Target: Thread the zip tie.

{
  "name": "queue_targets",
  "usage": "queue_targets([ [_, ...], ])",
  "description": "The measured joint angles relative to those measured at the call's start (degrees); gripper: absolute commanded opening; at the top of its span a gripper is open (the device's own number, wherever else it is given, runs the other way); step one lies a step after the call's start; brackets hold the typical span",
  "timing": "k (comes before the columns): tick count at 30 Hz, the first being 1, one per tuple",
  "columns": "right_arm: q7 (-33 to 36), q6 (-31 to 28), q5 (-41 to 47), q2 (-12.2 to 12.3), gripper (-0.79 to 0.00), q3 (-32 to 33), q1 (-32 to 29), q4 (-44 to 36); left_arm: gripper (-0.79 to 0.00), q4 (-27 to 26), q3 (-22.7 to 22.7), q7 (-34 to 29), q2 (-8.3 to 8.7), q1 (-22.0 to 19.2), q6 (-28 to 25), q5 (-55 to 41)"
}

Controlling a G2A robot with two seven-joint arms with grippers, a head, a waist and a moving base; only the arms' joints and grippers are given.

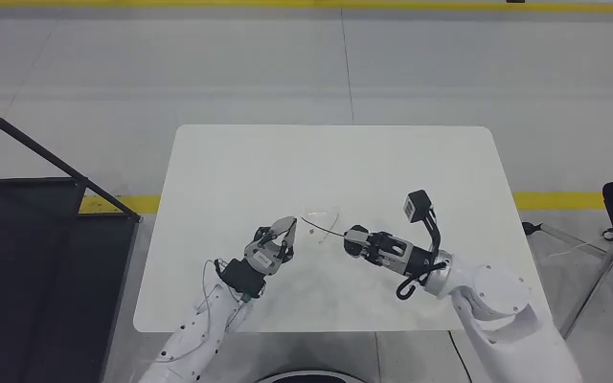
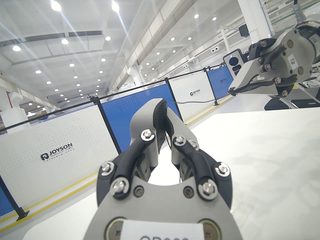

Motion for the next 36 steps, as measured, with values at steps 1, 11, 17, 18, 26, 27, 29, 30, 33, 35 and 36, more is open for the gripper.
queue_targets([
  [1,0.17,-0.11,0.0,0.03,-0.785,0.13,-0.13,-0.01,-0.785,0.0,0.0,0.0,0.0,0.0,0.0,0.0],
  [11,0.66,-0.44,-0.66,0.12,-0.785,0.34,-0.67,-0.43,-0.785,0.0,0.0,0.0,0.0,0.0,0.0,0.0],
  [17,0.24,0.24,-1.46,0.05,-0.785,-0.43,-0.31,-0.59,-0.785,0.0,0.0,0.0,0.0,0.0,0.0,0.0],
  [18,0.14,0.35,-1.53,0.03,-0.785,-0.55,-0.23,-0.59,-0.785,0.0,0.0,0.0,0.0,0.0,0.0,0.0],
  [26,-0.03,0.24,-1.44,-0.05,-0.785,-0.91,0.03,-0.51,-0.785,0.0,0.0,0.0,0.0,0.0,0.0,0.0],
  [27,-0.03,0.15,-1.38,-0.06,-0.785,-0.92,0.03,-0.48,-0.785,0.0,0.0,0.0,0.0,0.0,0.0,0.0],
  [29,-0.02,0.05,-1.32,-0.08,-0.785,-0.93,0.03,-0.42,-0.785,0.0,0.0,0.0,0.0,0.0,0.0,0.0],
  [30,-0.02,0.04,-1.32,-0.08,-0.785,-0.94,0.03,-0.41,-0.785,0.0,0.0,0.0,0.0,0.0,0.0,0.0],
  [33,-0.03,0.09,-1.32,-0.09,-0.785,-0.97,0.07,-0.39,-0.785,0.0,0.0,0.0,0.0,0.0,0.0,0.0],
  [35,-0.1,0.31,-1.29,-0.11,-0.785,-1.01,0.16,-0.36,-0.785,0.0,0.0,0.0,0.0,0.0,0.0,0.0],
  [36,-0.14,0.43,-1.3,-0.12,-0.785,-1.05,0.22,-0.35,-0.785,0.0,0.0,0.0,0.0,0.0,0.0,0.0],
])
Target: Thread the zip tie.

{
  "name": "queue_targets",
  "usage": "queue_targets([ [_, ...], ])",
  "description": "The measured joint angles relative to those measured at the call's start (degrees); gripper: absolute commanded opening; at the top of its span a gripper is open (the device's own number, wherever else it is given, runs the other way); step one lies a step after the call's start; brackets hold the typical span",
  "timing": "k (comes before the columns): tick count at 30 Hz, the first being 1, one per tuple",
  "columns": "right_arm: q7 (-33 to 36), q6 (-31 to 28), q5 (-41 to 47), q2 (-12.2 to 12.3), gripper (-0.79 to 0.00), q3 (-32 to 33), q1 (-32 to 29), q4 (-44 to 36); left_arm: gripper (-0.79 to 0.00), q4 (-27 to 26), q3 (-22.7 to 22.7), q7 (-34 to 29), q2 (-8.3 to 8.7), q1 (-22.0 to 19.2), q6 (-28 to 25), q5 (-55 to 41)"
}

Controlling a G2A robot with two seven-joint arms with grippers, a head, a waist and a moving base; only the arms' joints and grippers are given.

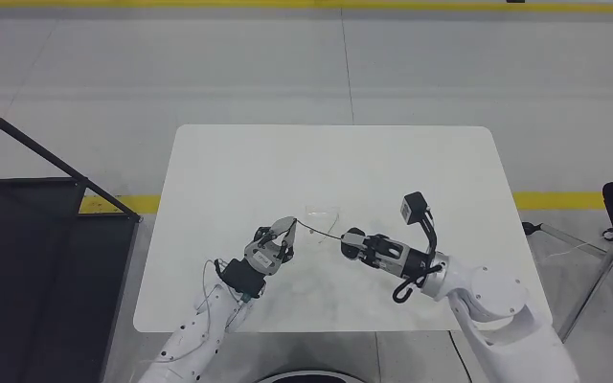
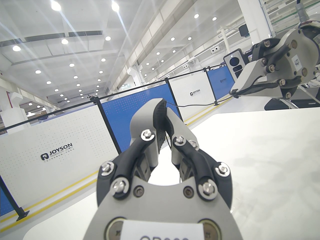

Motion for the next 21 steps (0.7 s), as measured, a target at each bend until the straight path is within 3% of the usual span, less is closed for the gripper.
queue_targets([
  [21,-0.17,0.54,0.51,-0.14,-0.785,-0.15,0.68,0.41,-0.785,0.0,0.0,0.0,0.0,0.0,0.0,0.0],
])
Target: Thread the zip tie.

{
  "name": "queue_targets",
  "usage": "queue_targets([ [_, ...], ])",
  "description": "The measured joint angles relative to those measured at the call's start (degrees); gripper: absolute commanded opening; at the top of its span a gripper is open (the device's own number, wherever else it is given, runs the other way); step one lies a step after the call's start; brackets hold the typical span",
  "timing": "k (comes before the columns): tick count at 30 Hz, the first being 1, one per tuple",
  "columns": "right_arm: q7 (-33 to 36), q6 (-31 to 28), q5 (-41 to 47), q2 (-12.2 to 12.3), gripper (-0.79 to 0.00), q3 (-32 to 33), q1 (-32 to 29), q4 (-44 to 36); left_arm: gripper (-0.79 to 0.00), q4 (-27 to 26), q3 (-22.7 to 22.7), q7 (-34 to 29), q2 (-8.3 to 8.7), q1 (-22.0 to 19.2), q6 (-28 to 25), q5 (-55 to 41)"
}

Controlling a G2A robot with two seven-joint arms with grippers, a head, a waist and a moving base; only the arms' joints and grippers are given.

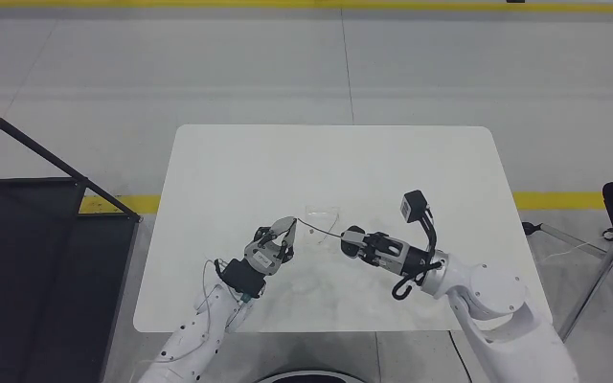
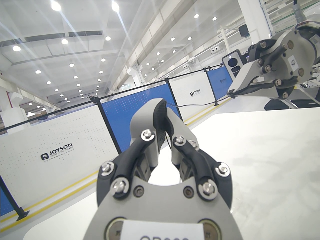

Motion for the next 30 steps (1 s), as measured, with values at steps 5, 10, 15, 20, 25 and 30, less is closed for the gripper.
queue_targets([
  [5,-0.03,0.25,0.15,-0.03,-0.785,0.02,0.18,0.13,-0.785,0.0,0.0,0.0,0.0,0.0,0.0,0.0],
  [10,-0.18,0.67,0.0,-0.05,-0.785,-0.12,0.4,0.17,-0.785,0.0,0.0,0.0,0.0,0.0,0.0,0.0],
  [15,-0.18,0.93,-0.1,-0.08,-0.785,-0.27,0.54,0.16,-0.785,0.0,0.0,0.0,0.0,0.0,0.0,0.0],
  [20,-0.28,0.98,-0.1,-0.13,-0.785,-0.45,0.69,0.18,-0.785,0.0,0.0,0.0,0.0,0.0,0.0,0.0],
  [25,-0.27,0.43,0.12,-0.16,-0.785,-0.45,0.55,0.19,-0.785,0.0,0.0,0.0,0.0,0.0,0.0,0.0],
  [30,-0.25,-0.03,0.14,-0.13,-0.785,-0.16,0.17,0.12,-0.785,-0.08,0.0,-0.1,0.0,0.03,-0.03,-0.05],
])
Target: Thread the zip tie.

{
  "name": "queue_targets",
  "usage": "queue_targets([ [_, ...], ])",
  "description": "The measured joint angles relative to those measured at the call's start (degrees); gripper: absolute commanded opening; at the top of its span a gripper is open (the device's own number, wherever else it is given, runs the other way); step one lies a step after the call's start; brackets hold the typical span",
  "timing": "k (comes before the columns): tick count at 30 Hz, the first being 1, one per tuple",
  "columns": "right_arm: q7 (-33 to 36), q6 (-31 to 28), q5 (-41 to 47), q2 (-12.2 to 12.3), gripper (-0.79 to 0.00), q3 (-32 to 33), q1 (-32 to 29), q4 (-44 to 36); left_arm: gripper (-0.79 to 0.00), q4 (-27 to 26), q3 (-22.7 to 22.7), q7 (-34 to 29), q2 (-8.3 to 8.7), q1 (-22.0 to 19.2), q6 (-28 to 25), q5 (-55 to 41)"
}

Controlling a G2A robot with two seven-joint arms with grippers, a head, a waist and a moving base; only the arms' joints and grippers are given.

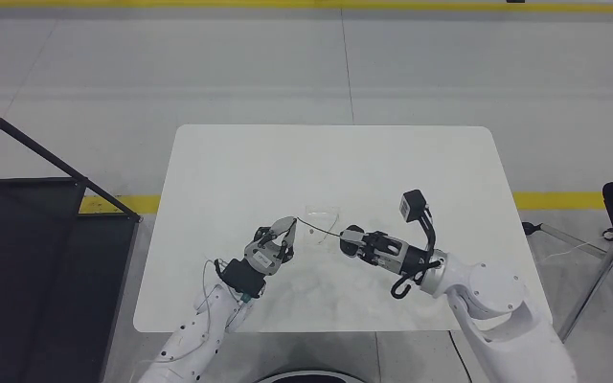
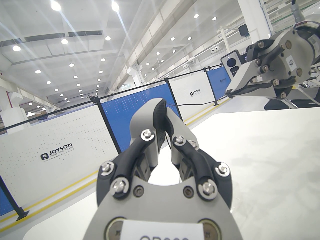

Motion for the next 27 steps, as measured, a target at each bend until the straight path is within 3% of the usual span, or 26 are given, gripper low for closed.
queue_targets([
  [5,1.49,-1.05,-0.71,0.39,-0.785,1.93,-1.62,-0.71,-0.785,-1.78,-0.61,-2.04,0.12,0.74,-1.77,-0.71],
  [17,5.08,-2.8,-4.35,1.16,-0.785,3.67,-5.0,-3.08,-0.785,-3.43,-2.48,-2.9,1.01,1.58,-11.75,-1.43],
  [27,4.53,-2.25,-4.67,1.15,-0.785,2.97,-4.71,-3.18,-0.785,-3.64,-2.45,-2.7,1.52,1.74,-13.9,2.14],
])
